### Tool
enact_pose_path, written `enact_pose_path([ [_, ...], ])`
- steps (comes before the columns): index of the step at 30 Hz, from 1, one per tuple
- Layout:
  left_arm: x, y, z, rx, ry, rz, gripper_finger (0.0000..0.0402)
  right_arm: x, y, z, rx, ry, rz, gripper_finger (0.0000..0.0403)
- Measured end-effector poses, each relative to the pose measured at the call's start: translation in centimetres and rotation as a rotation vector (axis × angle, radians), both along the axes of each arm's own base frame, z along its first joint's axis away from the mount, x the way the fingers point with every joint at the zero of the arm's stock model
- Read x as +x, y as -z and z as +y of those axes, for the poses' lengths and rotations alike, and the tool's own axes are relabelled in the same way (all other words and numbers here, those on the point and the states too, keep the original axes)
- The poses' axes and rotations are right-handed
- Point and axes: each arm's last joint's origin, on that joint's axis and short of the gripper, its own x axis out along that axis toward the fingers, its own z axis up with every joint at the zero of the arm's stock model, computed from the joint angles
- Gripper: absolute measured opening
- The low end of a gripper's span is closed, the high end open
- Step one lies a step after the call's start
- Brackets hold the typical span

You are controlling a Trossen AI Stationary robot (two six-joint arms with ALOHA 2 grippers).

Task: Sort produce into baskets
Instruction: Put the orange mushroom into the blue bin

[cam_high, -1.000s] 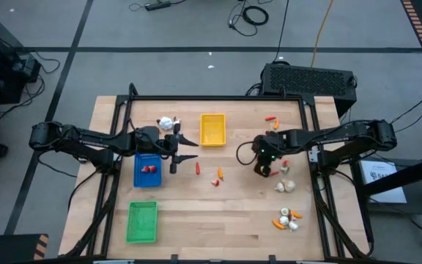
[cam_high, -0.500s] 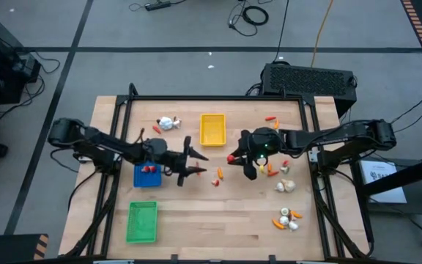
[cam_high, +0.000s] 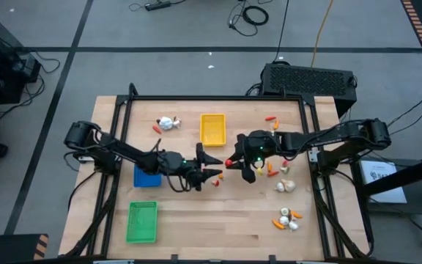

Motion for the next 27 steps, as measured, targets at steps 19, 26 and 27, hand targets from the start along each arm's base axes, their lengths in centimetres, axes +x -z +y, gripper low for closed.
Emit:
enact_pose_path([
  [19, 0.81, -0.1, -0.33, 0.016, -0.038, 0.134, 0.0225, 0.02, -0.15, 0.12, -0.053, -0.061, -0.03, 0.0096],
  [26, 0.83, -0.19, -0.34, 0.018, -0.037, 0.125, 0.0308, 0.04, -0.18, 0.05, -0.068, -0.066, -0.036, 0.0096],
  [27, 0.89, 0.0, -0.34, 0.031, -0.034, 0.132, 0.0315, 0.07, -0.23, 0.05, -0.069, -0.066, -0.042, 0.0096],
])
